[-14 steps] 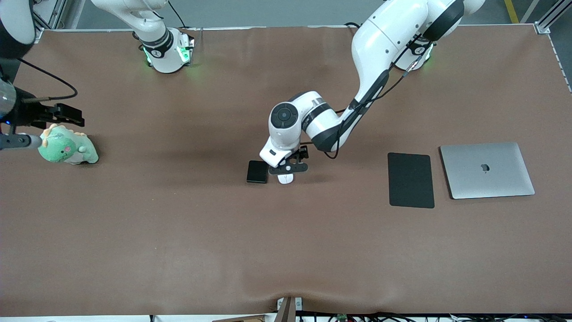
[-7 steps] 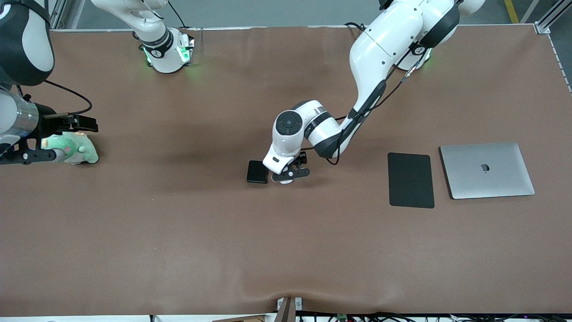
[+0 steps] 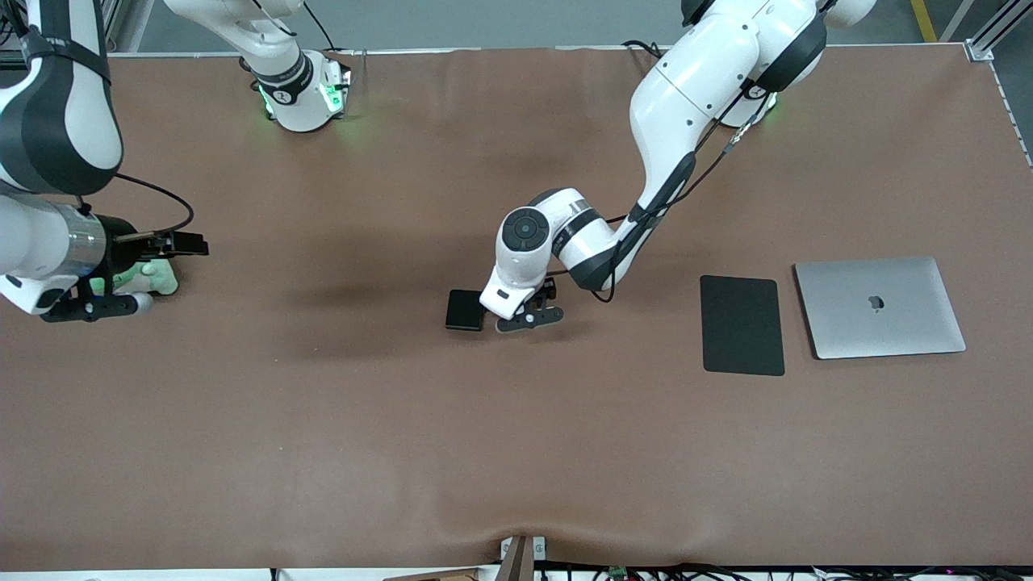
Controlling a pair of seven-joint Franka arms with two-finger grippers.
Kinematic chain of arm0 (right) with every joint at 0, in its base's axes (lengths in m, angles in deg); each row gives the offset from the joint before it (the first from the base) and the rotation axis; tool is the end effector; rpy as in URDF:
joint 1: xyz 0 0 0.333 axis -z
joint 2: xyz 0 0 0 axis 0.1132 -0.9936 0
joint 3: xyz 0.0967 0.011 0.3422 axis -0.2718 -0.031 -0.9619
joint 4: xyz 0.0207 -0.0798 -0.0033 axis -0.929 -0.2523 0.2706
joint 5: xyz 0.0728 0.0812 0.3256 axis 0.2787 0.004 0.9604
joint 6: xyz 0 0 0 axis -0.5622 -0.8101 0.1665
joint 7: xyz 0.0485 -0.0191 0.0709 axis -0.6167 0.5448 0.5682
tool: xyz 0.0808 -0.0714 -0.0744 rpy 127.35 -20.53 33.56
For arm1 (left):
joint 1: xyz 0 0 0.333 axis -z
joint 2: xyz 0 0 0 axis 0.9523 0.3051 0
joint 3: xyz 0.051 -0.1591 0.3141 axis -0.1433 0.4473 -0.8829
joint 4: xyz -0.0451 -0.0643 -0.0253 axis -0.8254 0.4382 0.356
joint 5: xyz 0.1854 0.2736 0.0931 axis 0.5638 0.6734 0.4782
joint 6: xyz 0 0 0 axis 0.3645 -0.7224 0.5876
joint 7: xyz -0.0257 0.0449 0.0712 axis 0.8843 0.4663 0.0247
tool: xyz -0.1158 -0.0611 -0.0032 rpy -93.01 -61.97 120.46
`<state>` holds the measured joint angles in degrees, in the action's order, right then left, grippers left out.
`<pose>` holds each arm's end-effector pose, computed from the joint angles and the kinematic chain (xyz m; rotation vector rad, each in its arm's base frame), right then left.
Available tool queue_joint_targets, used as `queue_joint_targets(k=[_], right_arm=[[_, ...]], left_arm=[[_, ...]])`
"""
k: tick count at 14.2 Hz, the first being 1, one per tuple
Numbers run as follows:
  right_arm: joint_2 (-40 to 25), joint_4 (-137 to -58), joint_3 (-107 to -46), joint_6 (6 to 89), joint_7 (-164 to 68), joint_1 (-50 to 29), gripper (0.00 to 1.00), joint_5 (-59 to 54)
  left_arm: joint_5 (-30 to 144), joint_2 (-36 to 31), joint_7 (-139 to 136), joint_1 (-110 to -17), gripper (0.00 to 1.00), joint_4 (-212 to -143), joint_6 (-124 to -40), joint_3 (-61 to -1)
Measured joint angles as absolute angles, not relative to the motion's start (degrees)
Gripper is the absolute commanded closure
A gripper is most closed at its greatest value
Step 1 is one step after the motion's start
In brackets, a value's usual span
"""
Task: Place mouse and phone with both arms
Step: 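Grasp the white mouse with the left gripper while the right gripper reaches the phone, then carry the mouse toward the mouse pad while the right gripper grasps the phone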
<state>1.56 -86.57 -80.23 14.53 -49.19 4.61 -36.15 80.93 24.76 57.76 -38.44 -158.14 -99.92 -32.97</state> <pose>0.5489 0.0143 0.5128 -3.0306 -0.1121 0.5330 0.5125 -0.5204 0.2065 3.0473 0.3232 0.0220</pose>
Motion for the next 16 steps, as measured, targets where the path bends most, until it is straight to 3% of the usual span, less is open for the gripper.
queue_joint_targets(k=[7,13,16], right_arm=[[0.3,-86.6,-80.4,17.7,-58.1,0.6,0.0,-30.0],[-2.3,-86.8,-80.5,24.7,-69.3,-6.8,0.0,-27.2],[-4.0,-86.8,-80.6,28.6,-72.1,-9.8,0.0,-26.8]], left_arm=[[80.9,22.2,59.0,-38.4,0.71,-155.8,-95.2,-32.6],[74.9,4.7,57.2,-39.5,0.72,-154.0,-76.3,-31.7],[68.9,-3.5,47.4,-46.2,0.72,-154.6,-66.0,-31.9]])
